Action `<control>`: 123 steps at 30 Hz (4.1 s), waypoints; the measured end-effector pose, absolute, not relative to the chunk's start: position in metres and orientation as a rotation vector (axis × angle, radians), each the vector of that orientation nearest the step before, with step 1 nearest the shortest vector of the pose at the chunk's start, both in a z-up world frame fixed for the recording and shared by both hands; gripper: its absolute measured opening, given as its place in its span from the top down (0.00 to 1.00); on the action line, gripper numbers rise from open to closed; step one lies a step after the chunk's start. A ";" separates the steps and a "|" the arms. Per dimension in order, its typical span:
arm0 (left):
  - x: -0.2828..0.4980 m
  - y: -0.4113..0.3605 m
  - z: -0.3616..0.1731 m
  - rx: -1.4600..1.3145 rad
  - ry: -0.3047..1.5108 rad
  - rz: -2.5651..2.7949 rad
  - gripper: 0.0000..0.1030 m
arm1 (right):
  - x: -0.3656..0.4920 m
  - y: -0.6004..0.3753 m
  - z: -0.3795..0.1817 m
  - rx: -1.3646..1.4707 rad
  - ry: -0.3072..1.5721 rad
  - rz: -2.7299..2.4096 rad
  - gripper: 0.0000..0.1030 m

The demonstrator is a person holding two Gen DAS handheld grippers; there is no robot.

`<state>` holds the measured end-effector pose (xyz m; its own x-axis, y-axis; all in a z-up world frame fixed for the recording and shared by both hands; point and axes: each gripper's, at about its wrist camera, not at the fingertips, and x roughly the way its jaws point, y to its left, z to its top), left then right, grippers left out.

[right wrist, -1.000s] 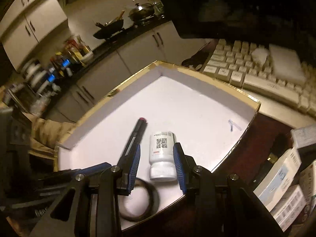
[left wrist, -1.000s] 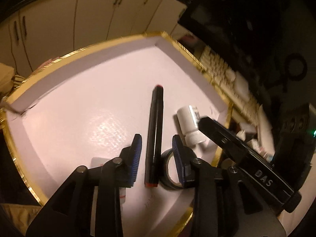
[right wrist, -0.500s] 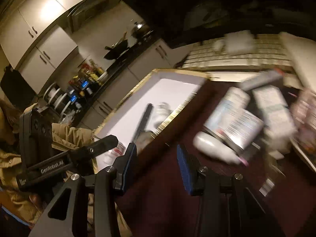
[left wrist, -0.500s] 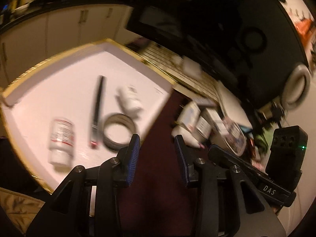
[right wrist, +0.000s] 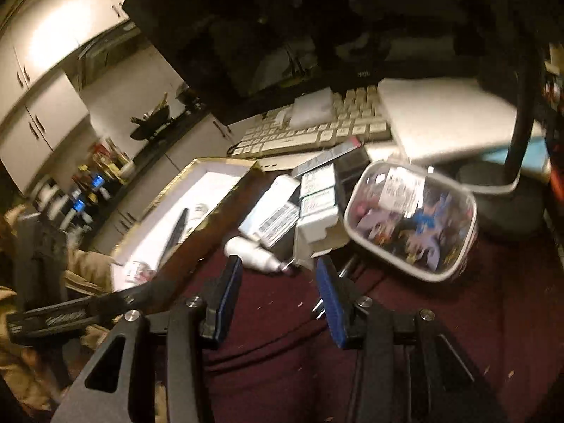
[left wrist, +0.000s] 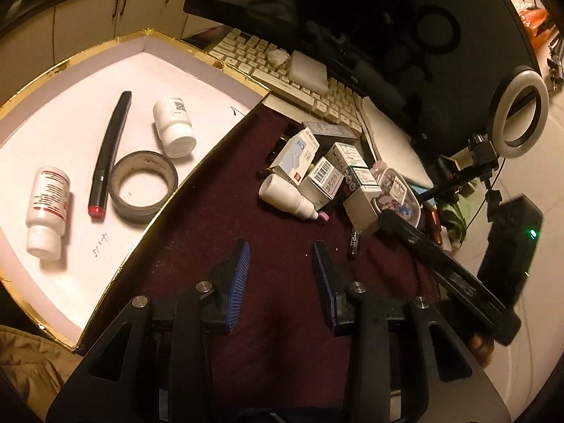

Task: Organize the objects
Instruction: 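Withdraw both open tools from the tray back over the desk, then grasp a white medicine box with the right tool while the left tool grasps a white dropper bottle, then carry the dropper bottle and medicine box over the white tray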

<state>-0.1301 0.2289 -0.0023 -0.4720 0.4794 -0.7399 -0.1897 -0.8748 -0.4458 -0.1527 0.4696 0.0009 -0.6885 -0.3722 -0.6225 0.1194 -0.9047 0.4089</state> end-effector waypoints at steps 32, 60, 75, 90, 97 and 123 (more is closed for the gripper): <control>-0.186 0.269 -0.037 -1.546 -0.474 2.282 0.65 | -0.170 0.466 -0.015 1.160 -0.383 -2.732 0.67; -0.184 0.311 -0.044 -1.475 0.025 2.432 0.76 | -0.152 0.480 -0.019 1.145 -0.420 -2.713 0.67; -0.155 0.301 -0.039 -1.308 0.011 2.458 0.79 | -0.144 0.484 -0.012 1.138 -0.453 -2.733 0.67; -0.138 0.239 -0.009 -1.225 -0.295 2.490 0.79 | -0.146 0.441 0.008 1.040 -0.427 -2.634 0.67; -0.139 0.192 0.020 -1.142 -0.391 2.562 0.79 | -0.162 0.400 0.022 1.020 -0.404 -2.528 0.67; -0.238 0.087 -0.020 -1.488 -0.514 2.652 0.79 | -0.301 0.253 -0.004 1.201 -0.243 -2.481 0.67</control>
<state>-0.2380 0.0867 -0.0196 -0.5332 0.2101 -0.8195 0.1114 -0.9428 -0.3143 -0.3011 0.2526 -0.0039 -0.5671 -0.4016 -0.7191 0.2545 -0.9158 0.3108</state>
